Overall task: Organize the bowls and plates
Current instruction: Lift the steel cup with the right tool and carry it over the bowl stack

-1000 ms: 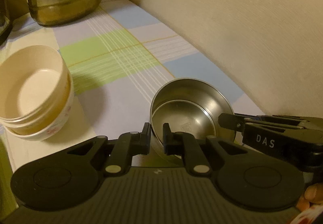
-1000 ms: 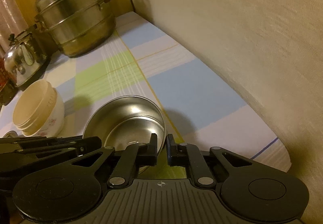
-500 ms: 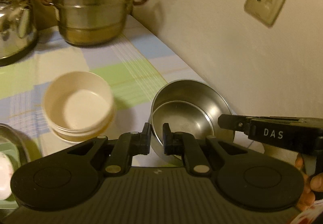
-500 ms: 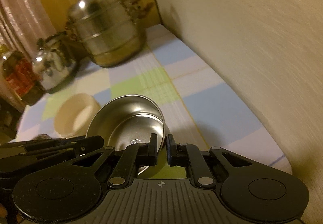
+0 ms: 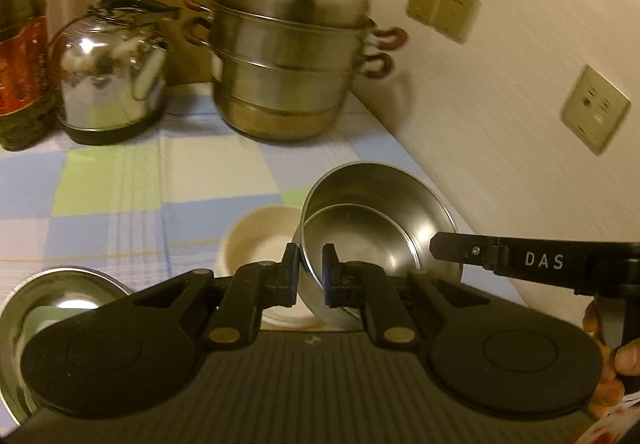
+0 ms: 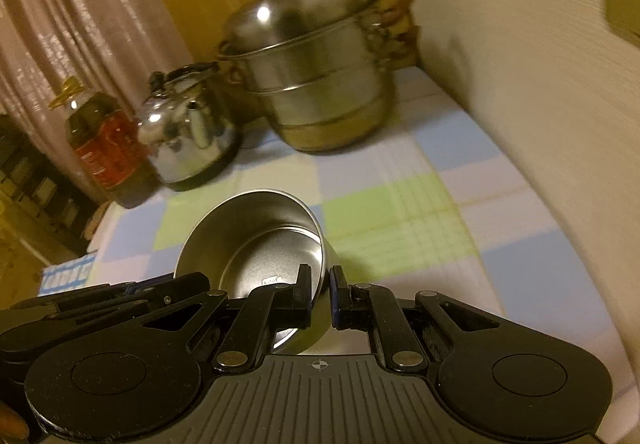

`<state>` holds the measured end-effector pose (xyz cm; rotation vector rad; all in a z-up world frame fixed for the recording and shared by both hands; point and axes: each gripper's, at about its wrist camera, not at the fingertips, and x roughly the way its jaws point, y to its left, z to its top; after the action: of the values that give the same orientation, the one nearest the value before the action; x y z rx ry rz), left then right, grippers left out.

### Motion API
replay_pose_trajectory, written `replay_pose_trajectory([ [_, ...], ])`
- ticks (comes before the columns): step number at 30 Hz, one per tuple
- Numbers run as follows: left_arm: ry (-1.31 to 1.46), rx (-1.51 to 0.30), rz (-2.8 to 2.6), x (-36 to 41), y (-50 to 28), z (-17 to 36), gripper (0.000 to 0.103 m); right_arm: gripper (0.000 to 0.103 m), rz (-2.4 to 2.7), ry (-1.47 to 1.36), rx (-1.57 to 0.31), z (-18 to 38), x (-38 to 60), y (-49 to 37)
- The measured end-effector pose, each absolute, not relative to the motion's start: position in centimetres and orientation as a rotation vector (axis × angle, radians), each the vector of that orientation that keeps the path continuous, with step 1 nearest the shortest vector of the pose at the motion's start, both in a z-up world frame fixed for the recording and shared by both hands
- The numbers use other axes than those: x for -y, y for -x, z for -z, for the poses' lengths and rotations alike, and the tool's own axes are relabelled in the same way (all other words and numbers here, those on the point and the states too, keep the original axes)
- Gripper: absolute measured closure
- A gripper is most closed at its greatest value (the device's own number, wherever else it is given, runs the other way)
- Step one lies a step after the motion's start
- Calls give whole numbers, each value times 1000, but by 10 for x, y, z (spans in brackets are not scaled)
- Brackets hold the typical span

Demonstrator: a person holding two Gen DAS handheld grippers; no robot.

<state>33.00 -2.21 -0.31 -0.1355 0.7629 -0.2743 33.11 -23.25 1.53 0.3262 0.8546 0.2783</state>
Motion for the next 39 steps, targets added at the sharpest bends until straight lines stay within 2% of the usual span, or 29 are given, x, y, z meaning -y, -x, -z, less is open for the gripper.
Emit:
replay_pose_trajectory([
  [14, 136, -788, 235, -1, -358, 19, 93, 94, -337, -353, -910, 8, 212, -378],
  [39, 153, -887, 260, -10, -378, 50, 93, 94, -295, -376, -1042, 39, 205, -396],
])
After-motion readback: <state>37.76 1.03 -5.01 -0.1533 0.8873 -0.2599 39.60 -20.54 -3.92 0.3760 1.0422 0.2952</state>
